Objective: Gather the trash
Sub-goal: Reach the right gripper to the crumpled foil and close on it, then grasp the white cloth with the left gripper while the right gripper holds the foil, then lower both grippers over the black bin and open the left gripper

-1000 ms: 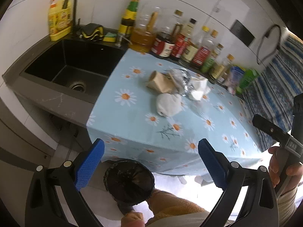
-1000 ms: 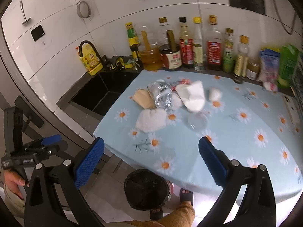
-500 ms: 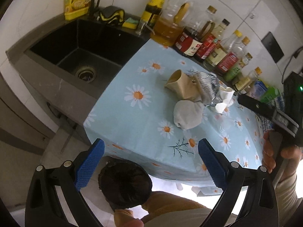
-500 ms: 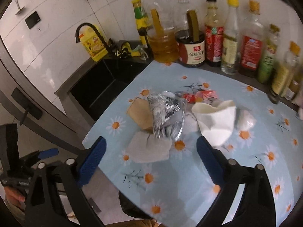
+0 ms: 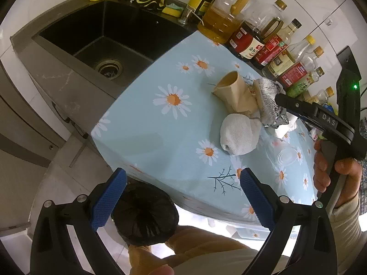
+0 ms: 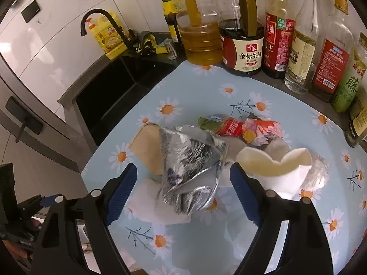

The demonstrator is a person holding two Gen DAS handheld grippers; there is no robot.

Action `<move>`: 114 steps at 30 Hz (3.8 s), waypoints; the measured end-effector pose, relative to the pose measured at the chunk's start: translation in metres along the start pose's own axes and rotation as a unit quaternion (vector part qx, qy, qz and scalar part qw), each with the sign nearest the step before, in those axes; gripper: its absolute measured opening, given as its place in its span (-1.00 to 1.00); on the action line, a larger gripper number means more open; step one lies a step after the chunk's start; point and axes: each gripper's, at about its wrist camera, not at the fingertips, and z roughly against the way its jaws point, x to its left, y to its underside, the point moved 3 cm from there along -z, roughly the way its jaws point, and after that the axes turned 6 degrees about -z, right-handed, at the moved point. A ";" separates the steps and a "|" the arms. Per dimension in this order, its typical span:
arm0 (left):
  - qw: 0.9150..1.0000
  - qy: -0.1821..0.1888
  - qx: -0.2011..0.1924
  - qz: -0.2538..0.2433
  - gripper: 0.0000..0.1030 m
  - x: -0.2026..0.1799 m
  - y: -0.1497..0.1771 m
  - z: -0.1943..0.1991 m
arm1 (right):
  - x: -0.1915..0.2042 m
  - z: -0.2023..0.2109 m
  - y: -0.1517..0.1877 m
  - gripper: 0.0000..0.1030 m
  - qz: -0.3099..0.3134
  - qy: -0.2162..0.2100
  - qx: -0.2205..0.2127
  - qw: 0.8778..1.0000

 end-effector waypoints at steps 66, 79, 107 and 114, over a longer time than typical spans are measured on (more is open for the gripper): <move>0.989 -0.015 0.064 -0.135 -0.27 -0.120 -0.047 -0.120 | -0.127 0.091 0.081 0.16 -0.126 -0.037 -0.044 0.990; 0.993 0.021 0.024 -0.117 -0.27 -0.132 -0.029 -0.077 | -0.105 0.095 0.073 0.16 -0.082 -0.041 -0.038 0.995; 0.992 0.073 0.012 -0.098 -0.27 -0.007 0.046 0.007 | 0.055 0.048 0.158 0.16 -0.085 -0.019 0.008 0.996; 0.994 0.076 0.037 -0.071 -0.27 0.031 0.074 0.004 | 0.083 0.020 0.183 0.16 -0.080 -0.019 0.044 0.996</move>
